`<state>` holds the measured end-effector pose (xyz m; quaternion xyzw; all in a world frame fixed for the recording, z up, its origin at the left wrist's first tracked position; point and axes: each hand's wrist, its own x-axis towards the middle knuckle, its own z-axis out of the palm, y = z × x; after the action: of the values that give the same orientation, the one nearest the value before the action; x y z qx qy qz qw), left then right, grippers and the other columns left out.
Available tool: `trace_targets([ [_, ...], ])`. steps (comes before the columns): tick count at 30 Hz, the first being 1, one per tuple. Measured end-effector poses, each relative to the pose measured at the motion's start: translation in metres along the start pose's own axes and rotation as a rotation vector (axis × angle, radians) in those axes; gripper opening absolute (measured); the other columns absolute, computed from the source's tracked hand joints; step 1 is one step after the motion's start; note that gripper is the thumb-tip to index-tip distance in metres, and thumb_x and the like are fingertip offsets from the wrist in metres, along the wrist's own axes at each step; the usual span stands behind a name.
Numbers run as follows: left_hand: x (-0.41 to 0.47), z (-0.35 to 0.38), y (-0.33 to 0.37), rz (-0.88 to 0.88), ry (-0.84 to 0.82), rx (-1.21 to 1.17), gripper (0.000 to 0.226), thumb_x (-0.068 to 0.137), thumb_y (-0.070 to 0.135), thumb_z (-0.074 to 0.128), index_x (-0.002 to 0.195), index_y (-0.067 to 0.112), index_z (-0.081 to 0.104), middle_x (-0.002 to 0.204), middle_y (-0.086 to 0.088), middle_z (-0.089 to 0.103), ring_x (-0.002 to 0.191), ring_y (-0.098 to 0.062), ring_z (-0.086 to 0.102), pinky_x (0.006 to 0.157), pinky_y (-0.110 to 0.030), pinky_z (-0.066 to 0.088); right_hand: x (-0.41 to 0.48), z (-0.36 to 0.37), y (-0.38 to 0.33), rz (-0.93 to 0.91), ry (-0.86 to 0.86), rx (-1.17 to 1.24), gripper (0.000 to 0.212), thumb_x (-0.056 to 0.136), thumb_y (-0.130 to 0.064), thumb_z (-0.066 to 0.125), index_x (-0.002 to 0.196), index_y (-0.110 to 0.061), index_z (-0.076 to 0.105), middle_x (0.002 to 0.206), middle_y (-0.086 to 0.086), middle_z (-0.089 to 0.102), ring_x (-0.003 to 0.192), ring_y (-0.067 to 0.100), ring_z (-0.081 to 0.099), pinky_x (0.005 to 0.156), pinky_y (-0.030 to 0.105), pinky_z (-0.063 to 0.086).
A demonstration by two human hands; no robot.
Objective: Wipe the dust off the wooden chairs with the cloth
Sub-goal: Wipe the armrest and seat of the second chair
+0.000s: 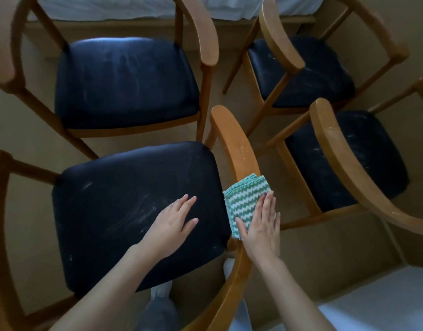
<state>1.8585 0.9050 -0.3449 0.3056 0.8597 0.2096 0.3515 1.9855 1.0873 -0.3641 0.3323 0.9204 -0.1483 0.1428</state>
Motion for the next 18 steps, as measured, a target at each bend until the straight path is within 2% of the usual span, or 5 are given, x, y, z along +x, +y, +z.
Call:
trace_targets([
  [2, 0.003, 0.001, 0.003, -0.025, 0.024, 0.007, 0.057, 0.099, 0.040, 0.035, 0.150, 0.029, 0.010, 0.158, 0.006, 0.008, 0.144, -0.010, 0.010, 0.115, -0.025, 0.011, 0.019, -0.005, 0.002, -0.111, 0.009, -0.035, 0.079, 0.085, -0.064, 0.005, 0.140, -0.023, -0.035, 0.147, 0.007, -0.034, 0.139, 0.023, -0.024, 0.115, 0.041, -0.006],
  [5, 0.012, 0.006, 0.010, -0.082, 0.094, -0.025, 0.059, 0.099, 0.039, 0.036, 0.150, 0.029, 0.007, 0.158, 0.006, 0.008, 0.144, -0.009, 0.009, 0.115, -0.023, 0.009, 0.057, -0.018, 0.001, -0.233, -0.028, -0.061, 0.073, 0.096, -0.056, 0.021, 0.140, -0.032, -0.033, 0.150, 0.011, -0.032, 0.139, 0.024, -0.026, 0.115, 0.042, -0.005],
  [13, 0.035, 0.027, 0.051, -0.229, 0.346, -0.205, 0.062, 0.098, 0.038, 0.038, 0.143, 0.036, -0.004, 0.157, 0.007, 0.011, 0.143, -0.004, 0.010, 0.118, -0.026, 0.012, 0.185, -0.064, -0.037, -0.502, -0.122, -0.148, 0.073, 0.098, -0.051, 0.029, 0.146, -0.029, -0.022, 0.154, 0.013, -0.027, 0.143, 0.028, -0.021, 0.117, 0.044, 0.001],
  [18, 0.036, 0.041, 0.064, -0.304, 0.430, -0.282, 0.062, 0.098, 0.035, 0.040, 0.147, 0.033, 0.003, 0.157, 0.007, 0.013, 0.143, -0.003, 0.011, 0.118, -0.025, 0.012, 0.221, -0.072, -0.063, -0.536, -0.167, -0.141, 0.073, 0.098, -0.047, 0.032, 0.148, -0.028, -0.018, 0.154, 0.013, -0.026, 0.143, 0.029, -0.019, 0.118, 0.047, 0.005],
])
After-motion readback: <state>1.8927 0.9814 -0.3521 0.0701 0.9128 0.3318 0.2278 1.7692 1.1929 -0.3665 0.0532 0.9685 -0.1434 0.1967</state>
